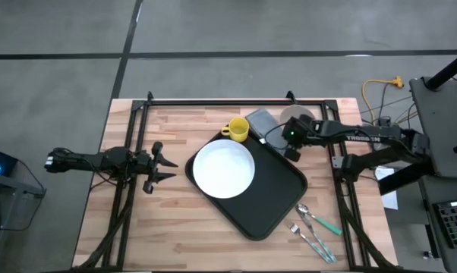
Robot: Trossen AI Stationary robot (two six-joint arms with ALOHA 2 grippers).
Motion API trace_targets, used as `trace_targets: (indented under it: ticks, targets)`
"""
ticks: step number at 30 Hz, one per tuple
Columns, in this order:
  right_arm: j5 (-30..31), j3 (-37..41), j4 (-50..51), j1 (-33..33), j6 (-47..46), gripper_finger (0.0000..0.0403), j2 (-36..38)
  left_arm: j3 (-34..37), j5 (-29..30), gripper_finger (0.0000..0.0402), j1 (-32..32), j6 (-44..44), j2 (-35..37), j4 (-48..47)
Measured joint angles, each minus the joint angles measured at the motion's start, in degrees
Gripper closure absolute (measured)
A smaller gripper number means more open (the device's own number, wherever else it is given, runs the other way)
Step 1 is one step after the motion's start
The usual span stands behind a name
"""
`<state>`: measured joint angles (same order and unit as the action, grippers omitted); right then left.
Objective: Set up tray
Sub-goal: Put the gray bowl on top of the white plate on the black serving tray
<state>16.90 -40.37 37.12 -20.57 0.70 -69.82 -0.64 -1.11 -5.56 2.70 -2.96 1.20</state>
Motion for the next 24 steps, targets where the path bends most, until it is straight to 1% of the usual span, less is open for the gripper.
trace_targets:
  ticks: [6,10,15,21,24]
  targets:
    - [-0.74,-2.68,0.44,8.05,1.97,0.0395,0.0,0.0,0.0,0.0266,0.0,0.0,-0.01,0.01]
    - [-3.41,-4.38,0.44,14.11,3.69,0.0395,0.0,0.0,-0.02,0.0266,0.02,0.0,0.0,0.0]
    - [-3.61,-6.79,0.41,21.21,5.59,0.0395,-0.02,0.0,0.0,0.0266,0.02,0.0,0.0,-0.01]
    - [-3.44,-9.38,-2.73,25.87,7.13,0.0395,-0.59,0.0,0.0,0.0266,0.0,0.0,0.0,0.01]
    - [-3.42,-10.89,-3.98,26.96,8.8,0.0395,-2.83,0.0,-0.01,0.0266,0.02,0.0,-0.01,0.0]
